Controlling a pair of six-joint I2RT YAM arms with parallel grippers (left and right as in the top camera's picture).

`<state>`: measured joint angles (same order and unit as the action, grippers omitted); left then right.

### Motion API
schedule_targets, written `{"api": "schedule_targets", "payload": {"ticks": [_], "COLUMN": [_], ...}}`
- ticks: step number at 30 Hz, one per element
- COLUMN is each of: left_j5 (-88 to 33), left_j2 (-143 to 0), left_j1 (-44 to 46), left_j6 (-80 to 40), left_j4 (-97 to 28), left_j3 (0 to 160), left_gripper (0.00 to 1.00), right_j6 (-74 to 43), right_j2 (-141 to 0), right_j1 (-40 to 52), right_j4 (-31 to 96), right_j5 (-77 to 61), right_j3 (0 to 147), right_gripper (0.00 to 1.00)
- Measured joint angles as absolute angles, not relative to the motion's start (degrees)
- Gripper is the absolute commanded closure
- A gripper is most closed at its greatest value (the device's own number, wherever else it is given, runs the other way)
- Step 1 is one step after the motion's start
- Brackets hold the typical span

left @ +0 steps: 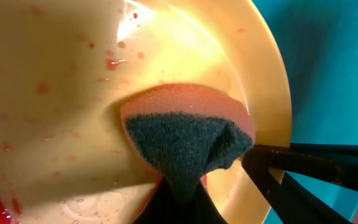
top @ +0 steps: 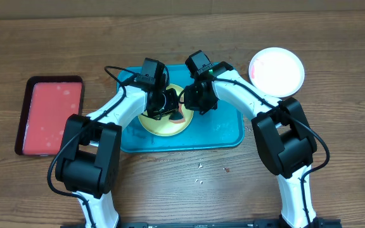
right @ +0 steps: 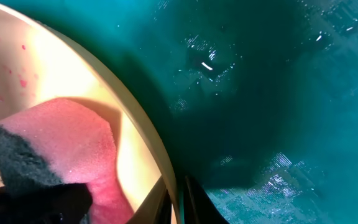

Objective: Clean dirty plates on tray and stack at the side
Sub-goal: 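Scrub the yellow plate with the sponge in the left gripper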

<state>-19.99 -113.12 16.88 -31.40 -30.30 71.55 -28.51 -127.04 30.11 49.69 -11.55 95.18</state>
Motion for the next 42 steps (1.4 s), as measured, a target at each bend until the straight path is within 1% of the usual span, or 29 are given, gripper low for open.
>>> {"api": "schedule_targets", "payload": {"ticks": [2, 5, 9, 13, 17, 20, 26, 29, 35, 38, 39, 40, 42], "left_j5": [-19.9, -19.1, -15.4, -12.1, -10.2, -11.5, -14.2, -9.5, 4.8, 8.9, 10.6, 12.7, 15.8], "left_j2": [-113.1, -113.1, -113.0, -112.6, -112.6, -112.6, -113.0, -114.2, -114.2, -114.1, -114.0, -113.8, -112.9], "left_j1": [16.2, 13.3, 9.0, 6.7, 6.7, 7.3, 12.2, 14.4, 13.7, 13.8, 13.9, 13.9, 13.8], "left_j6": [-31.4, -31.4, -31.4, -31.3, -30.9, -30.9, -31.1, -31.1, -31.1, -31.2, -31.4, -31.6, -32.0], "left_j4": [-30.4, -33.9, -39.3, -40.0, -40.8, -39.1, -35.1, -35.8, -41.5, -45.9, -47.5, -49.8, -52.3], "left_j3": [71.5, 71.7, 72.4, 72.6, 74.0, 74.8, 75.7, 76.0, 77.0, 78.0, 78.6, 79.7, 81.5], "left_gripper": [0.96, 0.96, 0.96, 0.96, 0.96, 0.96, 0.96, 0.96, 0.96, 0.96, 0.96, 0.96, 0.96], "right_j6": [-28.6, -28.6, -28.7, -28.7, -28.7, -28.7, -28.7, -28.7, -28.7, -28.7, -28.7, -28.7, -28.8], "right_j2": [-127.0, -127.0, -127.0, -127.0, -127.0, -127.0, -127.0, -127.0, -127.0, -127.0, -127.0, -127.0, -127.0], "right_j1": [30.1, 30.1, 30.2, 30.2, 30.2, 30.2, 30.2, 30.2, 30.2, 30.2, 30.4, 30.7, 30.9], "right_j4": [49.7, 49.9, 50.0, 49.9, 49.7, 49.5, 49.2, 49.5, 49.5, 49.3, 49.1, 49.0, 49.1], "right_j5": [-11.6, -11.4, -11.1, -11.1, -11.1, -11.0, -10.0, -10.0, -10.0, -10.4, -10.6, -10.7, -10.6], "right_j3": [95.2, 95.2, 95.2, 95.2, 95.2, 95.2, 95.2, 95.2, 95.2, 95.2, 95.2, 95.2, 95.2], "right_gripper": [0.91, 0.91, 0.91, 0.91, 0.91, 0.91, 0.91, 0.91, 0.91, 0.91, 0.92, 0.96, 0.96]}}
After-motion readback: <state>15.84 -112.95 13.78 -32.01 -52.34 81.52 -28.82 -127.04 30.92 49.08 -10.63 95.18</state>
